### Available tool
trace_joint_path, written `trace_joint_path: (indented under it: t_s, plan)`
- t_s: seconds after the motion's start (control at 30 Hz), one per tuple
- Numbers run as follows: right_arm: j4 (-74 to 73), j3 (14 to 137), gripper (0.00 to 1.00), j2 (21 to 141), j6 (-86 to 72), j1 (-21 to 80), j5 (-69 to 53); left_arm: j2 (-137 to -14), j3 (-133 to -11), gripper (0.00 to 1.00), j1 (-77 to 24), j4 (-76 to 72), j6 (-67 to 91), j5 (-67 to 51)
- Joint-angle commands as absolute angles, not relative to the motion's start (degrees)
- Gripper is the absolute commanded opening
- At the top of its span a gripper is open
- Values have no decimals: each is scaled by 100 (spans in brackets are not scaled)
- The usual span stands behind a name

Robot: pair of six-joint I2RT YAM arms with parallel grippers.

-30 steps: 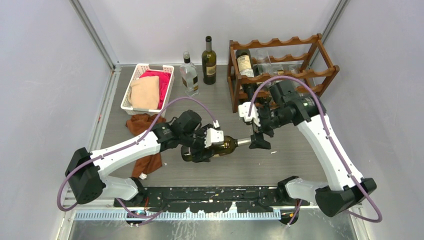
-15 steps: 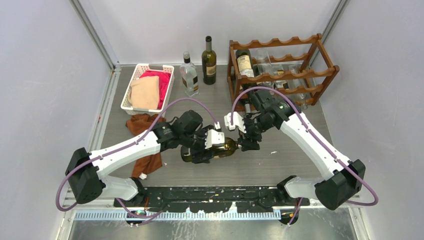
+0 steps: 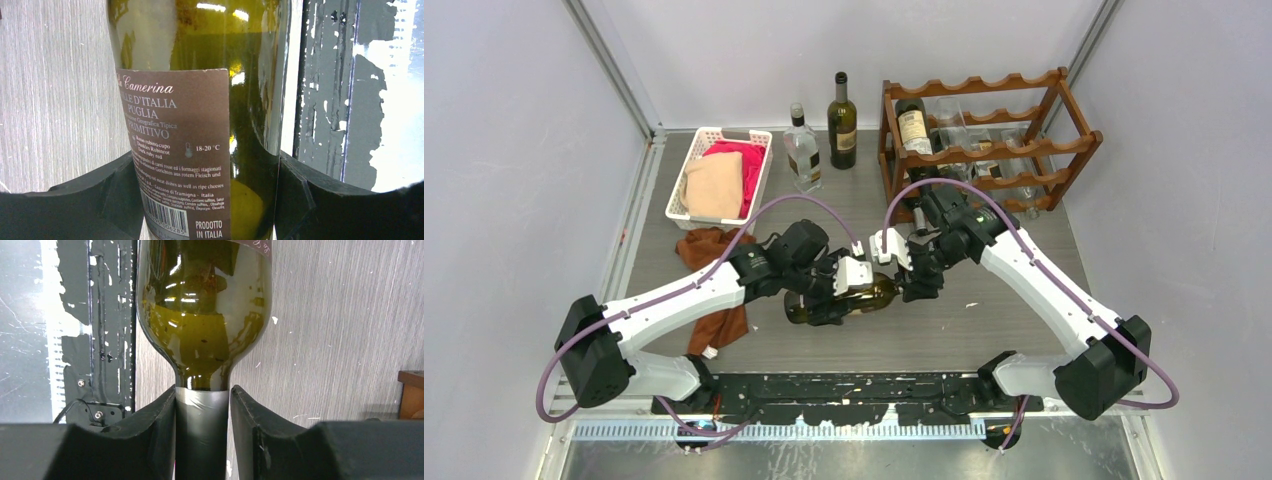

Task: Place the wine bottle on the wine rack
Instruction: Pick up the wine bottle from the center of the board.

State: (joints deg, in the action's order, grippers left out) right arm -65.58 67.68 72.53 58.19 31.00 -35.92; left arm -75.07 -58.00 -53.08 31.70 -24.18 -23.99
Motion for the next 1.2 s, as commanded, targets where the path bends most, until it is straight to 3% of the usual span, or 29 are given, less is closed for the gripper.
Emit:
trace_joint_path:
  t_s: [0.0,0.23,0.37,0.57,0.63,0.73,0.83,0.87,0.97,1.0,1.1,1.17]
  plan:
    - [-6100,6760,45,7188,5678,3157,-3958,-7353,-6065,0,-5353,2497,-2425,-2834]
    - [-6079,6802,60,7181,5616,3183,-3983,-7394,-6057,0,-5353,2533,-2423,-2849]
    - [-6186,6971,60,7196,5616,3183,-3896,-7409,-6058,0,-5353,2553,-2426,-2863]
    - [-6201,6844,42,7175,5659,3207,-3957,-7350,-6060,0,-5352,2514,-2426,-2819]
    - [-6242,6846,30,7151,5682,3206,-3987,-7348,-6056,0,-5353,2514,-2431,-2811]
    - [-6345,6895,2,7119,5680,3201,-4020,-7339,-6036,0,-5353,2500,-2432,-2803]
    - [-6316,6885,1,7045,5460,3128,-4081,-7306,-5989,2,-5353,2446,-2407,-2800]
    - [-6285,6870,1,7005,5336,3065,-4137,-7290,-5962,11,-5353,2418,-2387,-2800]
    - [-6160,6804,1,6909,4950,2833,-4240,-7182,-5786,61,-5353,2274,-2259,-2872]
    - [-6172,6772,1,6865,4914,2750,-4331,-7121,-5685,72,-5353,2164,-2190,-2936]
    - [-6341,6682,1,6731,4885,2449,-4525,-6836,-5375,98,-5353,1817,-2025,-2996]
    - [-6455,6614,1,6590,4893,2275,-4574,-6646,-5302,100,-5353,1797,-1981,-2923]
